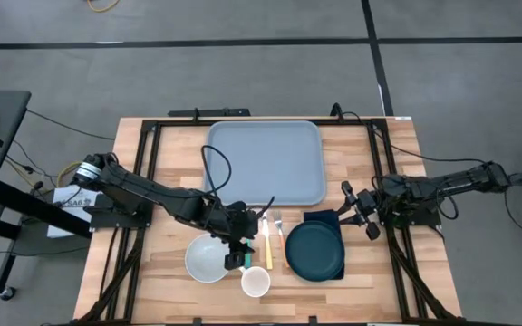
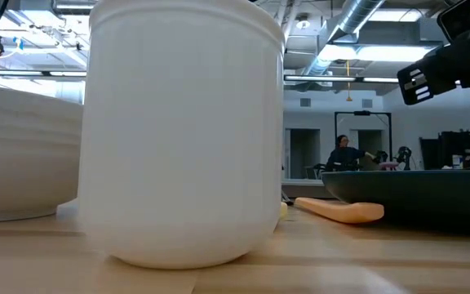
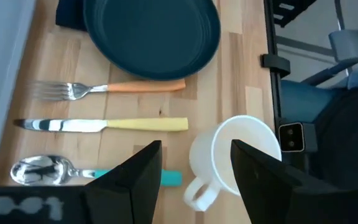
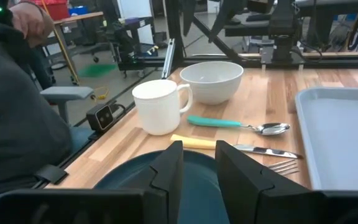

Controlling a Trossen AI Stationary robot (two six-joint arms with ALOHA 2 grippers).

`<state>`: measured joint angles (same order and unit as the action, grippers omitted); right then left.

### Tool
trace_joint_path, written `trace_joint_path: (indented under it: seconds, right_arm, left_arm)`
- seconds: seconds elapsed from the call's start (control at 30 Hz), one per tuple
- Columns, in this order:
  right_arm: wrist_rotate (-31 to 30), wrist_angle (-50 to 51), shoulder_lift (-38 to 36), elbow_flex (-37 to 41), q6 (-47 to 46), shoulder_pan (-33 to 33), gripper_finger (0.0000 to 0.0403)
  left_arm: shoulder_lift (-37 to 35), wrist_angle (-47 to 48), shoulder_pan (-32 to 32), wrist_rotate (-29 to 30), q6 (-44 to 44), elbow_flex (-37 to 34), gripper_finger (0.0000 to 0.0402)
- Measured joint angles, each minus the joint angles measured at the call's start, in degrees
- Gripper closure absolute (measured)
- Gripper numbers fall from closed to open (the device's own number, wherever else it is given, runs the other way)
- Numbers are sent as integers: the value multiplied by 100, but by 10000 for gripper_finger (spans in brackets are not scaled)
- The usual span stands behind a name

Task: Set up tray
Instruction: Put the white mug on the top left of the gray tray

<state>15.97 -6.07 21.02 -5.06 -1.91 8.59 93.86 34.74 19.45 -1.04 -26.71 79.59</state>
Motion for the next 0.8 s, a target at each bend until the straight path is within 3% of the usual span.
trace_joint_path:
  seconds: [0.47, 0.63, 0.8]
  right_arm:
    - [-2, 0, 0, 0, 0, -7, 316]
    - [-144, 21, -2, 0, -1, -10, 316]
    - [-262, 9, -2, 0, 30, -10, 316]
  left_arm:
    - [166, -84, 342, 686, -400, -1, 222]
    - [789, 63, 378, 358, -472, 144, 222]
    - [1329, 542, 376, 93, -157, 739, 222]
